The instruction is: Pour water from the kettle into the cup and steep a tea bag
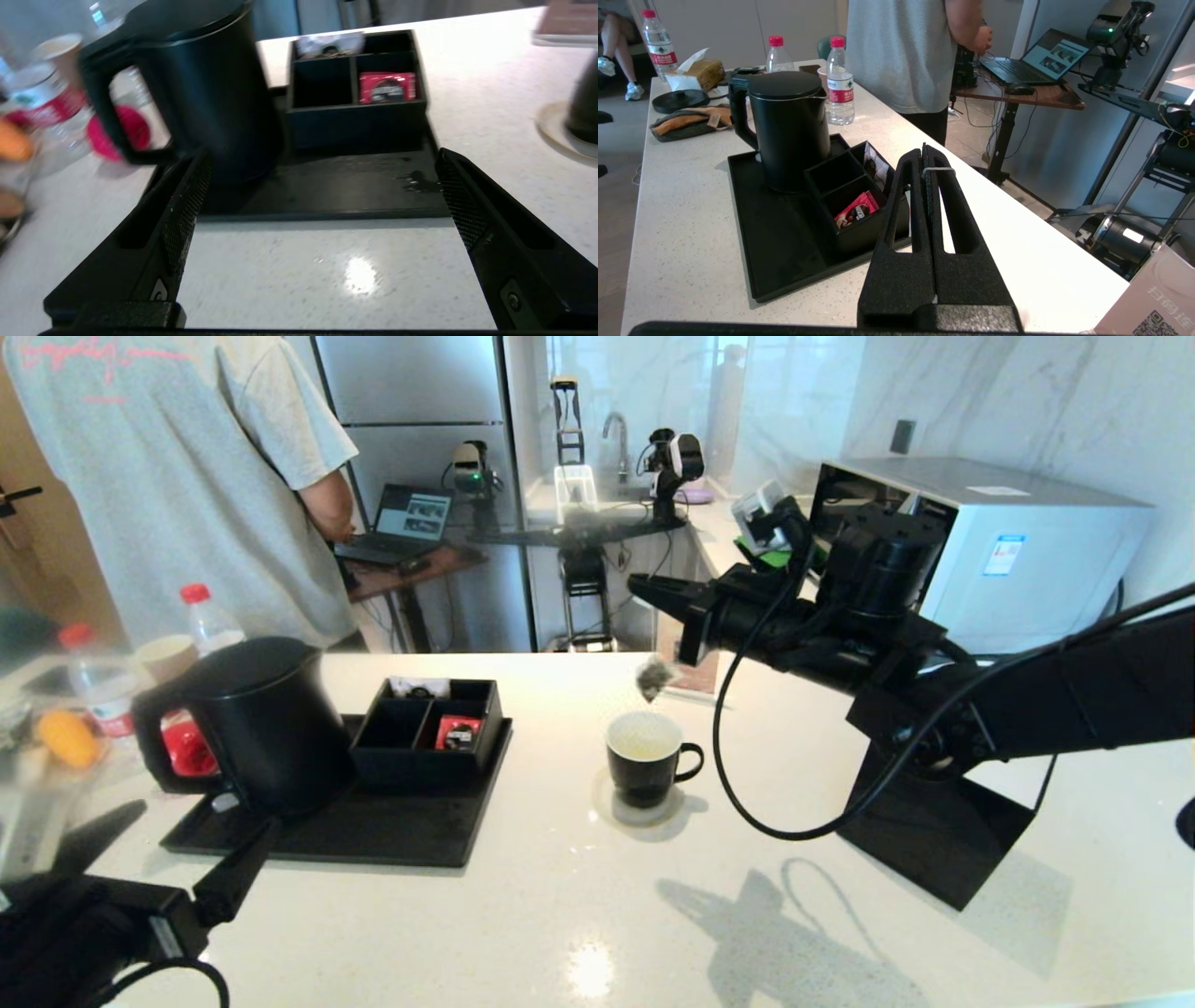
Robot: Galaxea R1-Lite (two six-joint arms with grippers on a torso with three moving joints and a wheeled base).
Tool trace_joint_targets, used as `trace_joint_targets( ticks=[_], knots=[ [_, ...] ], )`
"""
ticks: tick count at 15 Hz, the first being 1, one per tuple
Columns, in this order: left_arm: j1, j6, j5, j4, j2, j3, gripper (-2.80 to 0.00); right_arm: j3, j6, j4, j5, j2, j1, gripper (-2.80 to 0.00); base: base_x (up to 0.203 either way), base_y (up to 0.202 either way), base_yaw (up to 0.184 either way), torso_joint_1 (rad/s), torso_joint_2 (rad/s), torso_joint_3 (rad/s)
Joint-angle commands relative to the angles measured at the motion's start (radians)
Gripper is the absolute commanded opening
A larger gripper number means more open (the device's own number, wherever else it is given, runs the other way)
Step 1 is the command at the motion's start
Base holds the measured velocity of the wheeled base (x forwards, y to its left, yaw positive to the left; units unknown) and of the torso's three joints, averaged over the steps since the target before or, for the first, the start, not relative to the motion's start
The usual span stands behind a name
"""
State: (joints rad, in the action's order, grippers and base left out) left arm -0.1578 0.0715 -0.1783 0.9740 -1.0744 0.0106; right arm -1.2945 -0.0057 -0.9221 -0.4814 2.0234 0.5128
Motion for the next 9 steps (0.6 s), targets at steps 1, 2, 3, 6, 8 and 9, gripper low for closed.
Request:
trace_joint_targets(
  ticks=[1,2,3,6,8,9],
  knots=[
    [0.063,-0.018,-0.002,-0.058,0.111,-0.010,0.00,-0.005,-0.001,-0.004,-0.003,0.000,0.001,-2.80,0.000,0.000,0.000,0.000,0.00,0.000],
    [0.076,-0.024,-0.003,-0.097,0.156,-0.010,0.00,-0.012,0.000,-0.004,-0.003,0.000,0.003,-2.80,0.000,0.000,0.000,0.000,0.00,0.000],
    [0.083,-0.027,-0.003,-0.146,0.205,-0.011,0.00,-0.019,-0.001,0.004,-0.003,-0.001,0.001,-2.80,0.000,0.000,0.000,0.000,0.00,0.000],
    [0.089,-0.037,-0.004,-0.325,0.372,-0.011,0.00,-0.034,-0.002,0.017,-0.003,-0.005,0.001,-2.80,0.000,0.000,0.000,0.000,0.00,0.000],
    [0.089,-0.040,-0.003,-0.454,0.503,-0.011,0.00,-0.034,-0.002,0.019,-0.003,-0.005,0.003,-2.80,0.000,0.000,0.000,0.000,0.00,0.000],
    [0.089,-0.041,-0.002,-0.517,0.563,-0.011,0.00,-0.034,-0.002,0.018,-0.003,-0.003,0.003,-2.80,0.000,0.000,0.000,0.000,0.00,0.000]
  ],
)
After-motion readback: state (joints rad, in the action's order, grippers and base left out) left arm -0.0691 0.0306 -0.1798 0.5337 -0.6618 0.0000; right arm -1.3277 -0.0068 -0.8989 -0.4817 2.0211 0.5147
